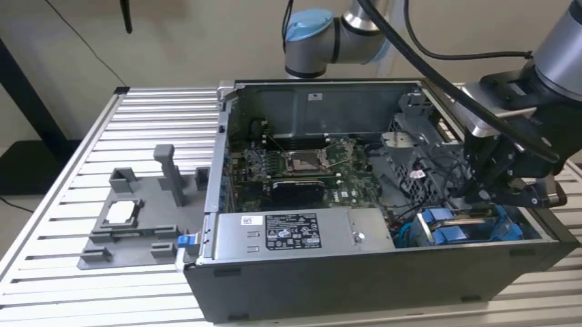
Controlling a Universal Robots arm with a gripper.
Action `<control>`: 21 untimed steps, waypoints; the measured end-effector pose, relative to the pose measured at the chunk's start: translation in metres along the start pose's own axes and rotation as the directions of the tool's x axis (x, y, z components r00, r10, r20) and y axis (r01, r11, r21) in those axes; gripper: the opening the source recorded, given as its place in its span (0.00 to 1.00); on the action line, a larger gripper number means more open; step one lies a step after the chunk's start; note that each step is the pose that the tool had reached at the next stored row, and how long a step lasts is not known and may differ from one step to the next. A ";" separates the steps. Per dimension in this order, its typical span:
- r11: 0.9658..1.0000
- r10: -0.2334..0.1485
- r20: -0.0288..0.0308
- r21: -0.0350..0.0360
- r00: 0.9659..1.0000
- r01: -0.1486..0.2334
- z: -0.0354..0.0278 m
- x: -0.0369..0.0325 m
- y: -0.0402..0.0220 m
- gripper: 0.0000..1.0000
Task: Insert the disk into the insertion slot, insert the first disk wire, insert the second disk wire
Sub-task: 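Insert the second disk wire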
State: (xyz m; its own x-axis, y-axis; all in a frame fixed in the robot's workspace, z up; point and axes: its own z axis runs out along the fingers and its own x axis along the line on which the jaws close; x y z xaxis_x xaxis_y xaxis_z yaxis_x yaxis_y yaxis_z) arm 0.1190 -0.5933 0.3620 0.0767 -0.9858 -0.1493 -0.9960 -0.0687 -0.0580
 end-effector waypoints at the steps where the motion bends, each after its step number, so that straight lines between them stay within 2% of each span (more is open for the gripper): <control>1: 1.000 0.000 0.000 0.000 1.000 0.000 0.0001 0.0000 -0.0001 0.16; 10: 1.000 0.003 0.000 0.001 1.000 -0.003 0.0029 0.0005 -0.0007 0.16; 14: 1.000 0.022 -0.001 0.003 1.000 -0.022 0.0060 0.0010 -0.0016 0.16; 16: 1.000 0.027 -0.001 0.000 1.000 -0.027 0.0076 0.0014 -0.0026 0.16; 20: 0.999 0.033 -0.001 -0.012 0.999 -0.033 0.0099 0.0017 -0.0034 0.16; 21: 0.999 0.034 -0.001 -0.012 0.999 -0.034 0.0102 0.0018 -0.0034 0.16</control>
State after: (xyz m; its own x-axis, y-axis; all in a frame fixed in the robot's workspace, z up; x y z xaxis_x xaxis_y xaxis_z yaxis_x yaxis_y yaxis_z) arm 0.1230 -0.5933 0.3518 0.0425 -0.9878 -0.1498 -0.9985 -0.0368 -0.0407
